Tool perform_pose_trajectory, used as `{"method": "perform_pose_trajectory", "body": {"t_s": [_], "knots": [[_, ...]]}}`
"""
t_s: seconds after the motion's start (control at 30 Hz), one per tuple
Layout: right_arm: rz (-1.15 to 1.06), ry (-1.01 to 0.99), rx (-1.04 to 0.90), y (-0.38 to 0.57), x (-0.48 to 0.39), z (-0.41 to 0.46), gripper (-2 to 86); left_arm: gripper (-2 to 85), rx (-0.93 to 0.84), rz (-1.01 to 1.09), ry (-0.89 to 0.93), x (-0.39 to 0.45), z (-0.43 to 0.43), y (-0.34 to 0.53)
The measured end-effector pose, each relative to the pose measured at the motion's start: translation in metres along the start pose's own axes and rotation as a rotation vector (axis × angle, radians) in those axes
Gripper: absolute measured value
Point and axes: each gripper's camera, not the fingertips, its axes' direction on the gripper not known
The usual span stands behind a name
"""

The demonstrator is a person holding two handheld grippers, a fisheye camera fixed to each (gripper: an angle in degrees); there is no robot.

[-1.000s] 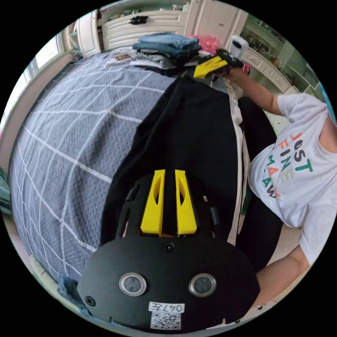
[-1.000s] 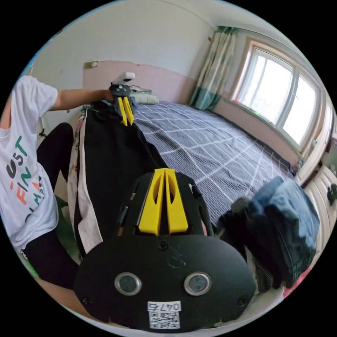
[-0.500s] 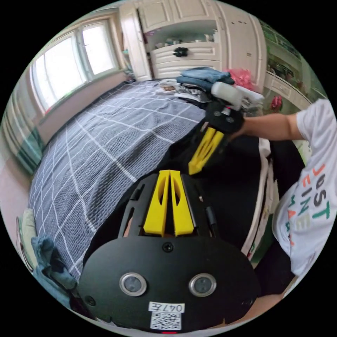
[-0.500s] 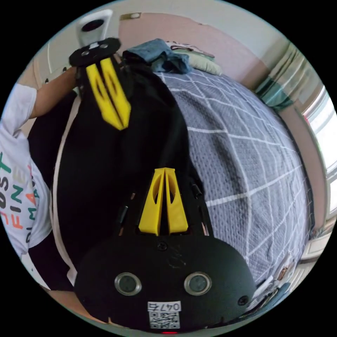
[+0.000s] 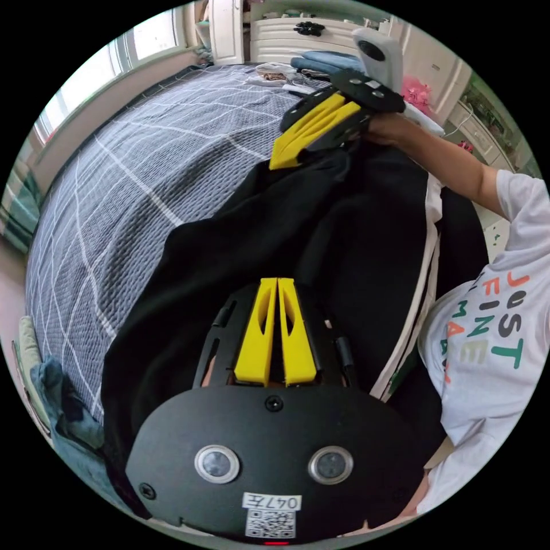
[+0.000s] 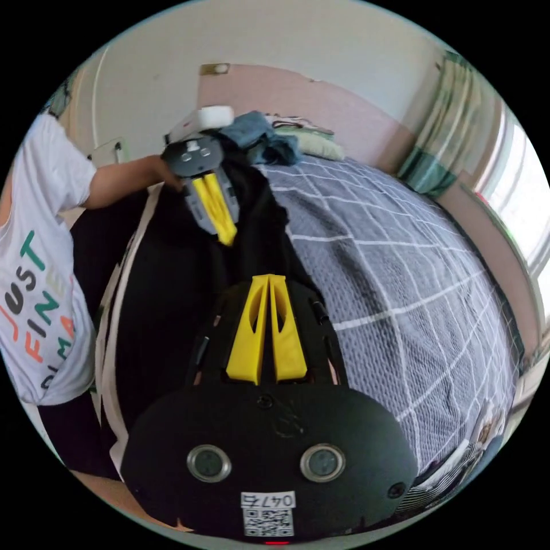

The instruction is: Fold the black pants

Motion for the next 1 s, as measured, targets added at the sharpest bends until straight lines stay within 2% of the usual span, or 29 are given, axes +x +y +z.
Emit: {"method": "perform_pose_trajectory", "body": {"t_s": [0.1, 0.2, 0.27, 0.33, 0.4, 0.47, 0.5, 0.57, 0.7, 0.8, 0.9, 1.0], "knots": [[-0.069, 0.0, -0.048, -0.027, -0.001, 0.032, -0.6, -0.8, 0.019, 0.008, 0.06, -0.007, -0.003, 0.002], [-0.163, -0.073, -0.182, -0.045, -0.019, 0.068, -0.6, -0.8, 0.195, -0.015, 0.067, -0.015, -0.023, 0.01], [-0.198, -0.035, -0.176, -0.049, -0.033, 0.073, -0.6, -0.8, 0.371, -0.06, 0.103, -0.025, -0.036, 0.016], [-0.256, -0.035, -0.147, -0.052, -0.047, 0.069, -0.6, -0.9, 0.4, -0.089, 0.097, -0.03, -0.034, 0.015], [-0.284, -0.061, -0.113, -0.053, -0.053, 0.066, -0.6, -0.9, 0.29, -0.113, 0.049, -0.034, -0.022, 0.008], [-0.312, -0.076, -0.101, -0.053, -0.057, 0.065, -0.5, -0.8, 0.055, -0.127, -0.022, -0.033, 0.001, 0.004], [-0.326, -0.092, -0.098, -0.053, -0.057, 0.065, -0.5, -0.8, 0.021, -0.121, -0.024, -0.032, 0.004, 0.004], [-0.329, -0.118, -0.082, -0.053, -0.049, 0.061, -0.5, -0.8, 0.038, -0.105, -0.02, -0.027, -0.001, 0.011], [-0.209, 0.009, 0.011, -0.058, -0.004, 0.051, 0.5, -0.8, 0.029, -0.083, -0.019, -0.025, -0.008, 0.017], [-0.243, 0.034, 0.01, -0.075, 0.013, 0.063, 1.5, -0.8, 0.028, -0.073, -0.022, -0.026, -0.009, 0.02], [-0.261, -0.074, 0.008, -0.097, 0.016, 0.081, 1.5, -0.8, 0.036, -0.066, -0.014, -0.029, -0.011, 0.025], [-0.132, -0.239, 0.018, -0.108, 0.031, 0.095, 1.2, -0.8, 0.046, -0.073, 0.009, -0.034, -0.013, 0.03]]}}
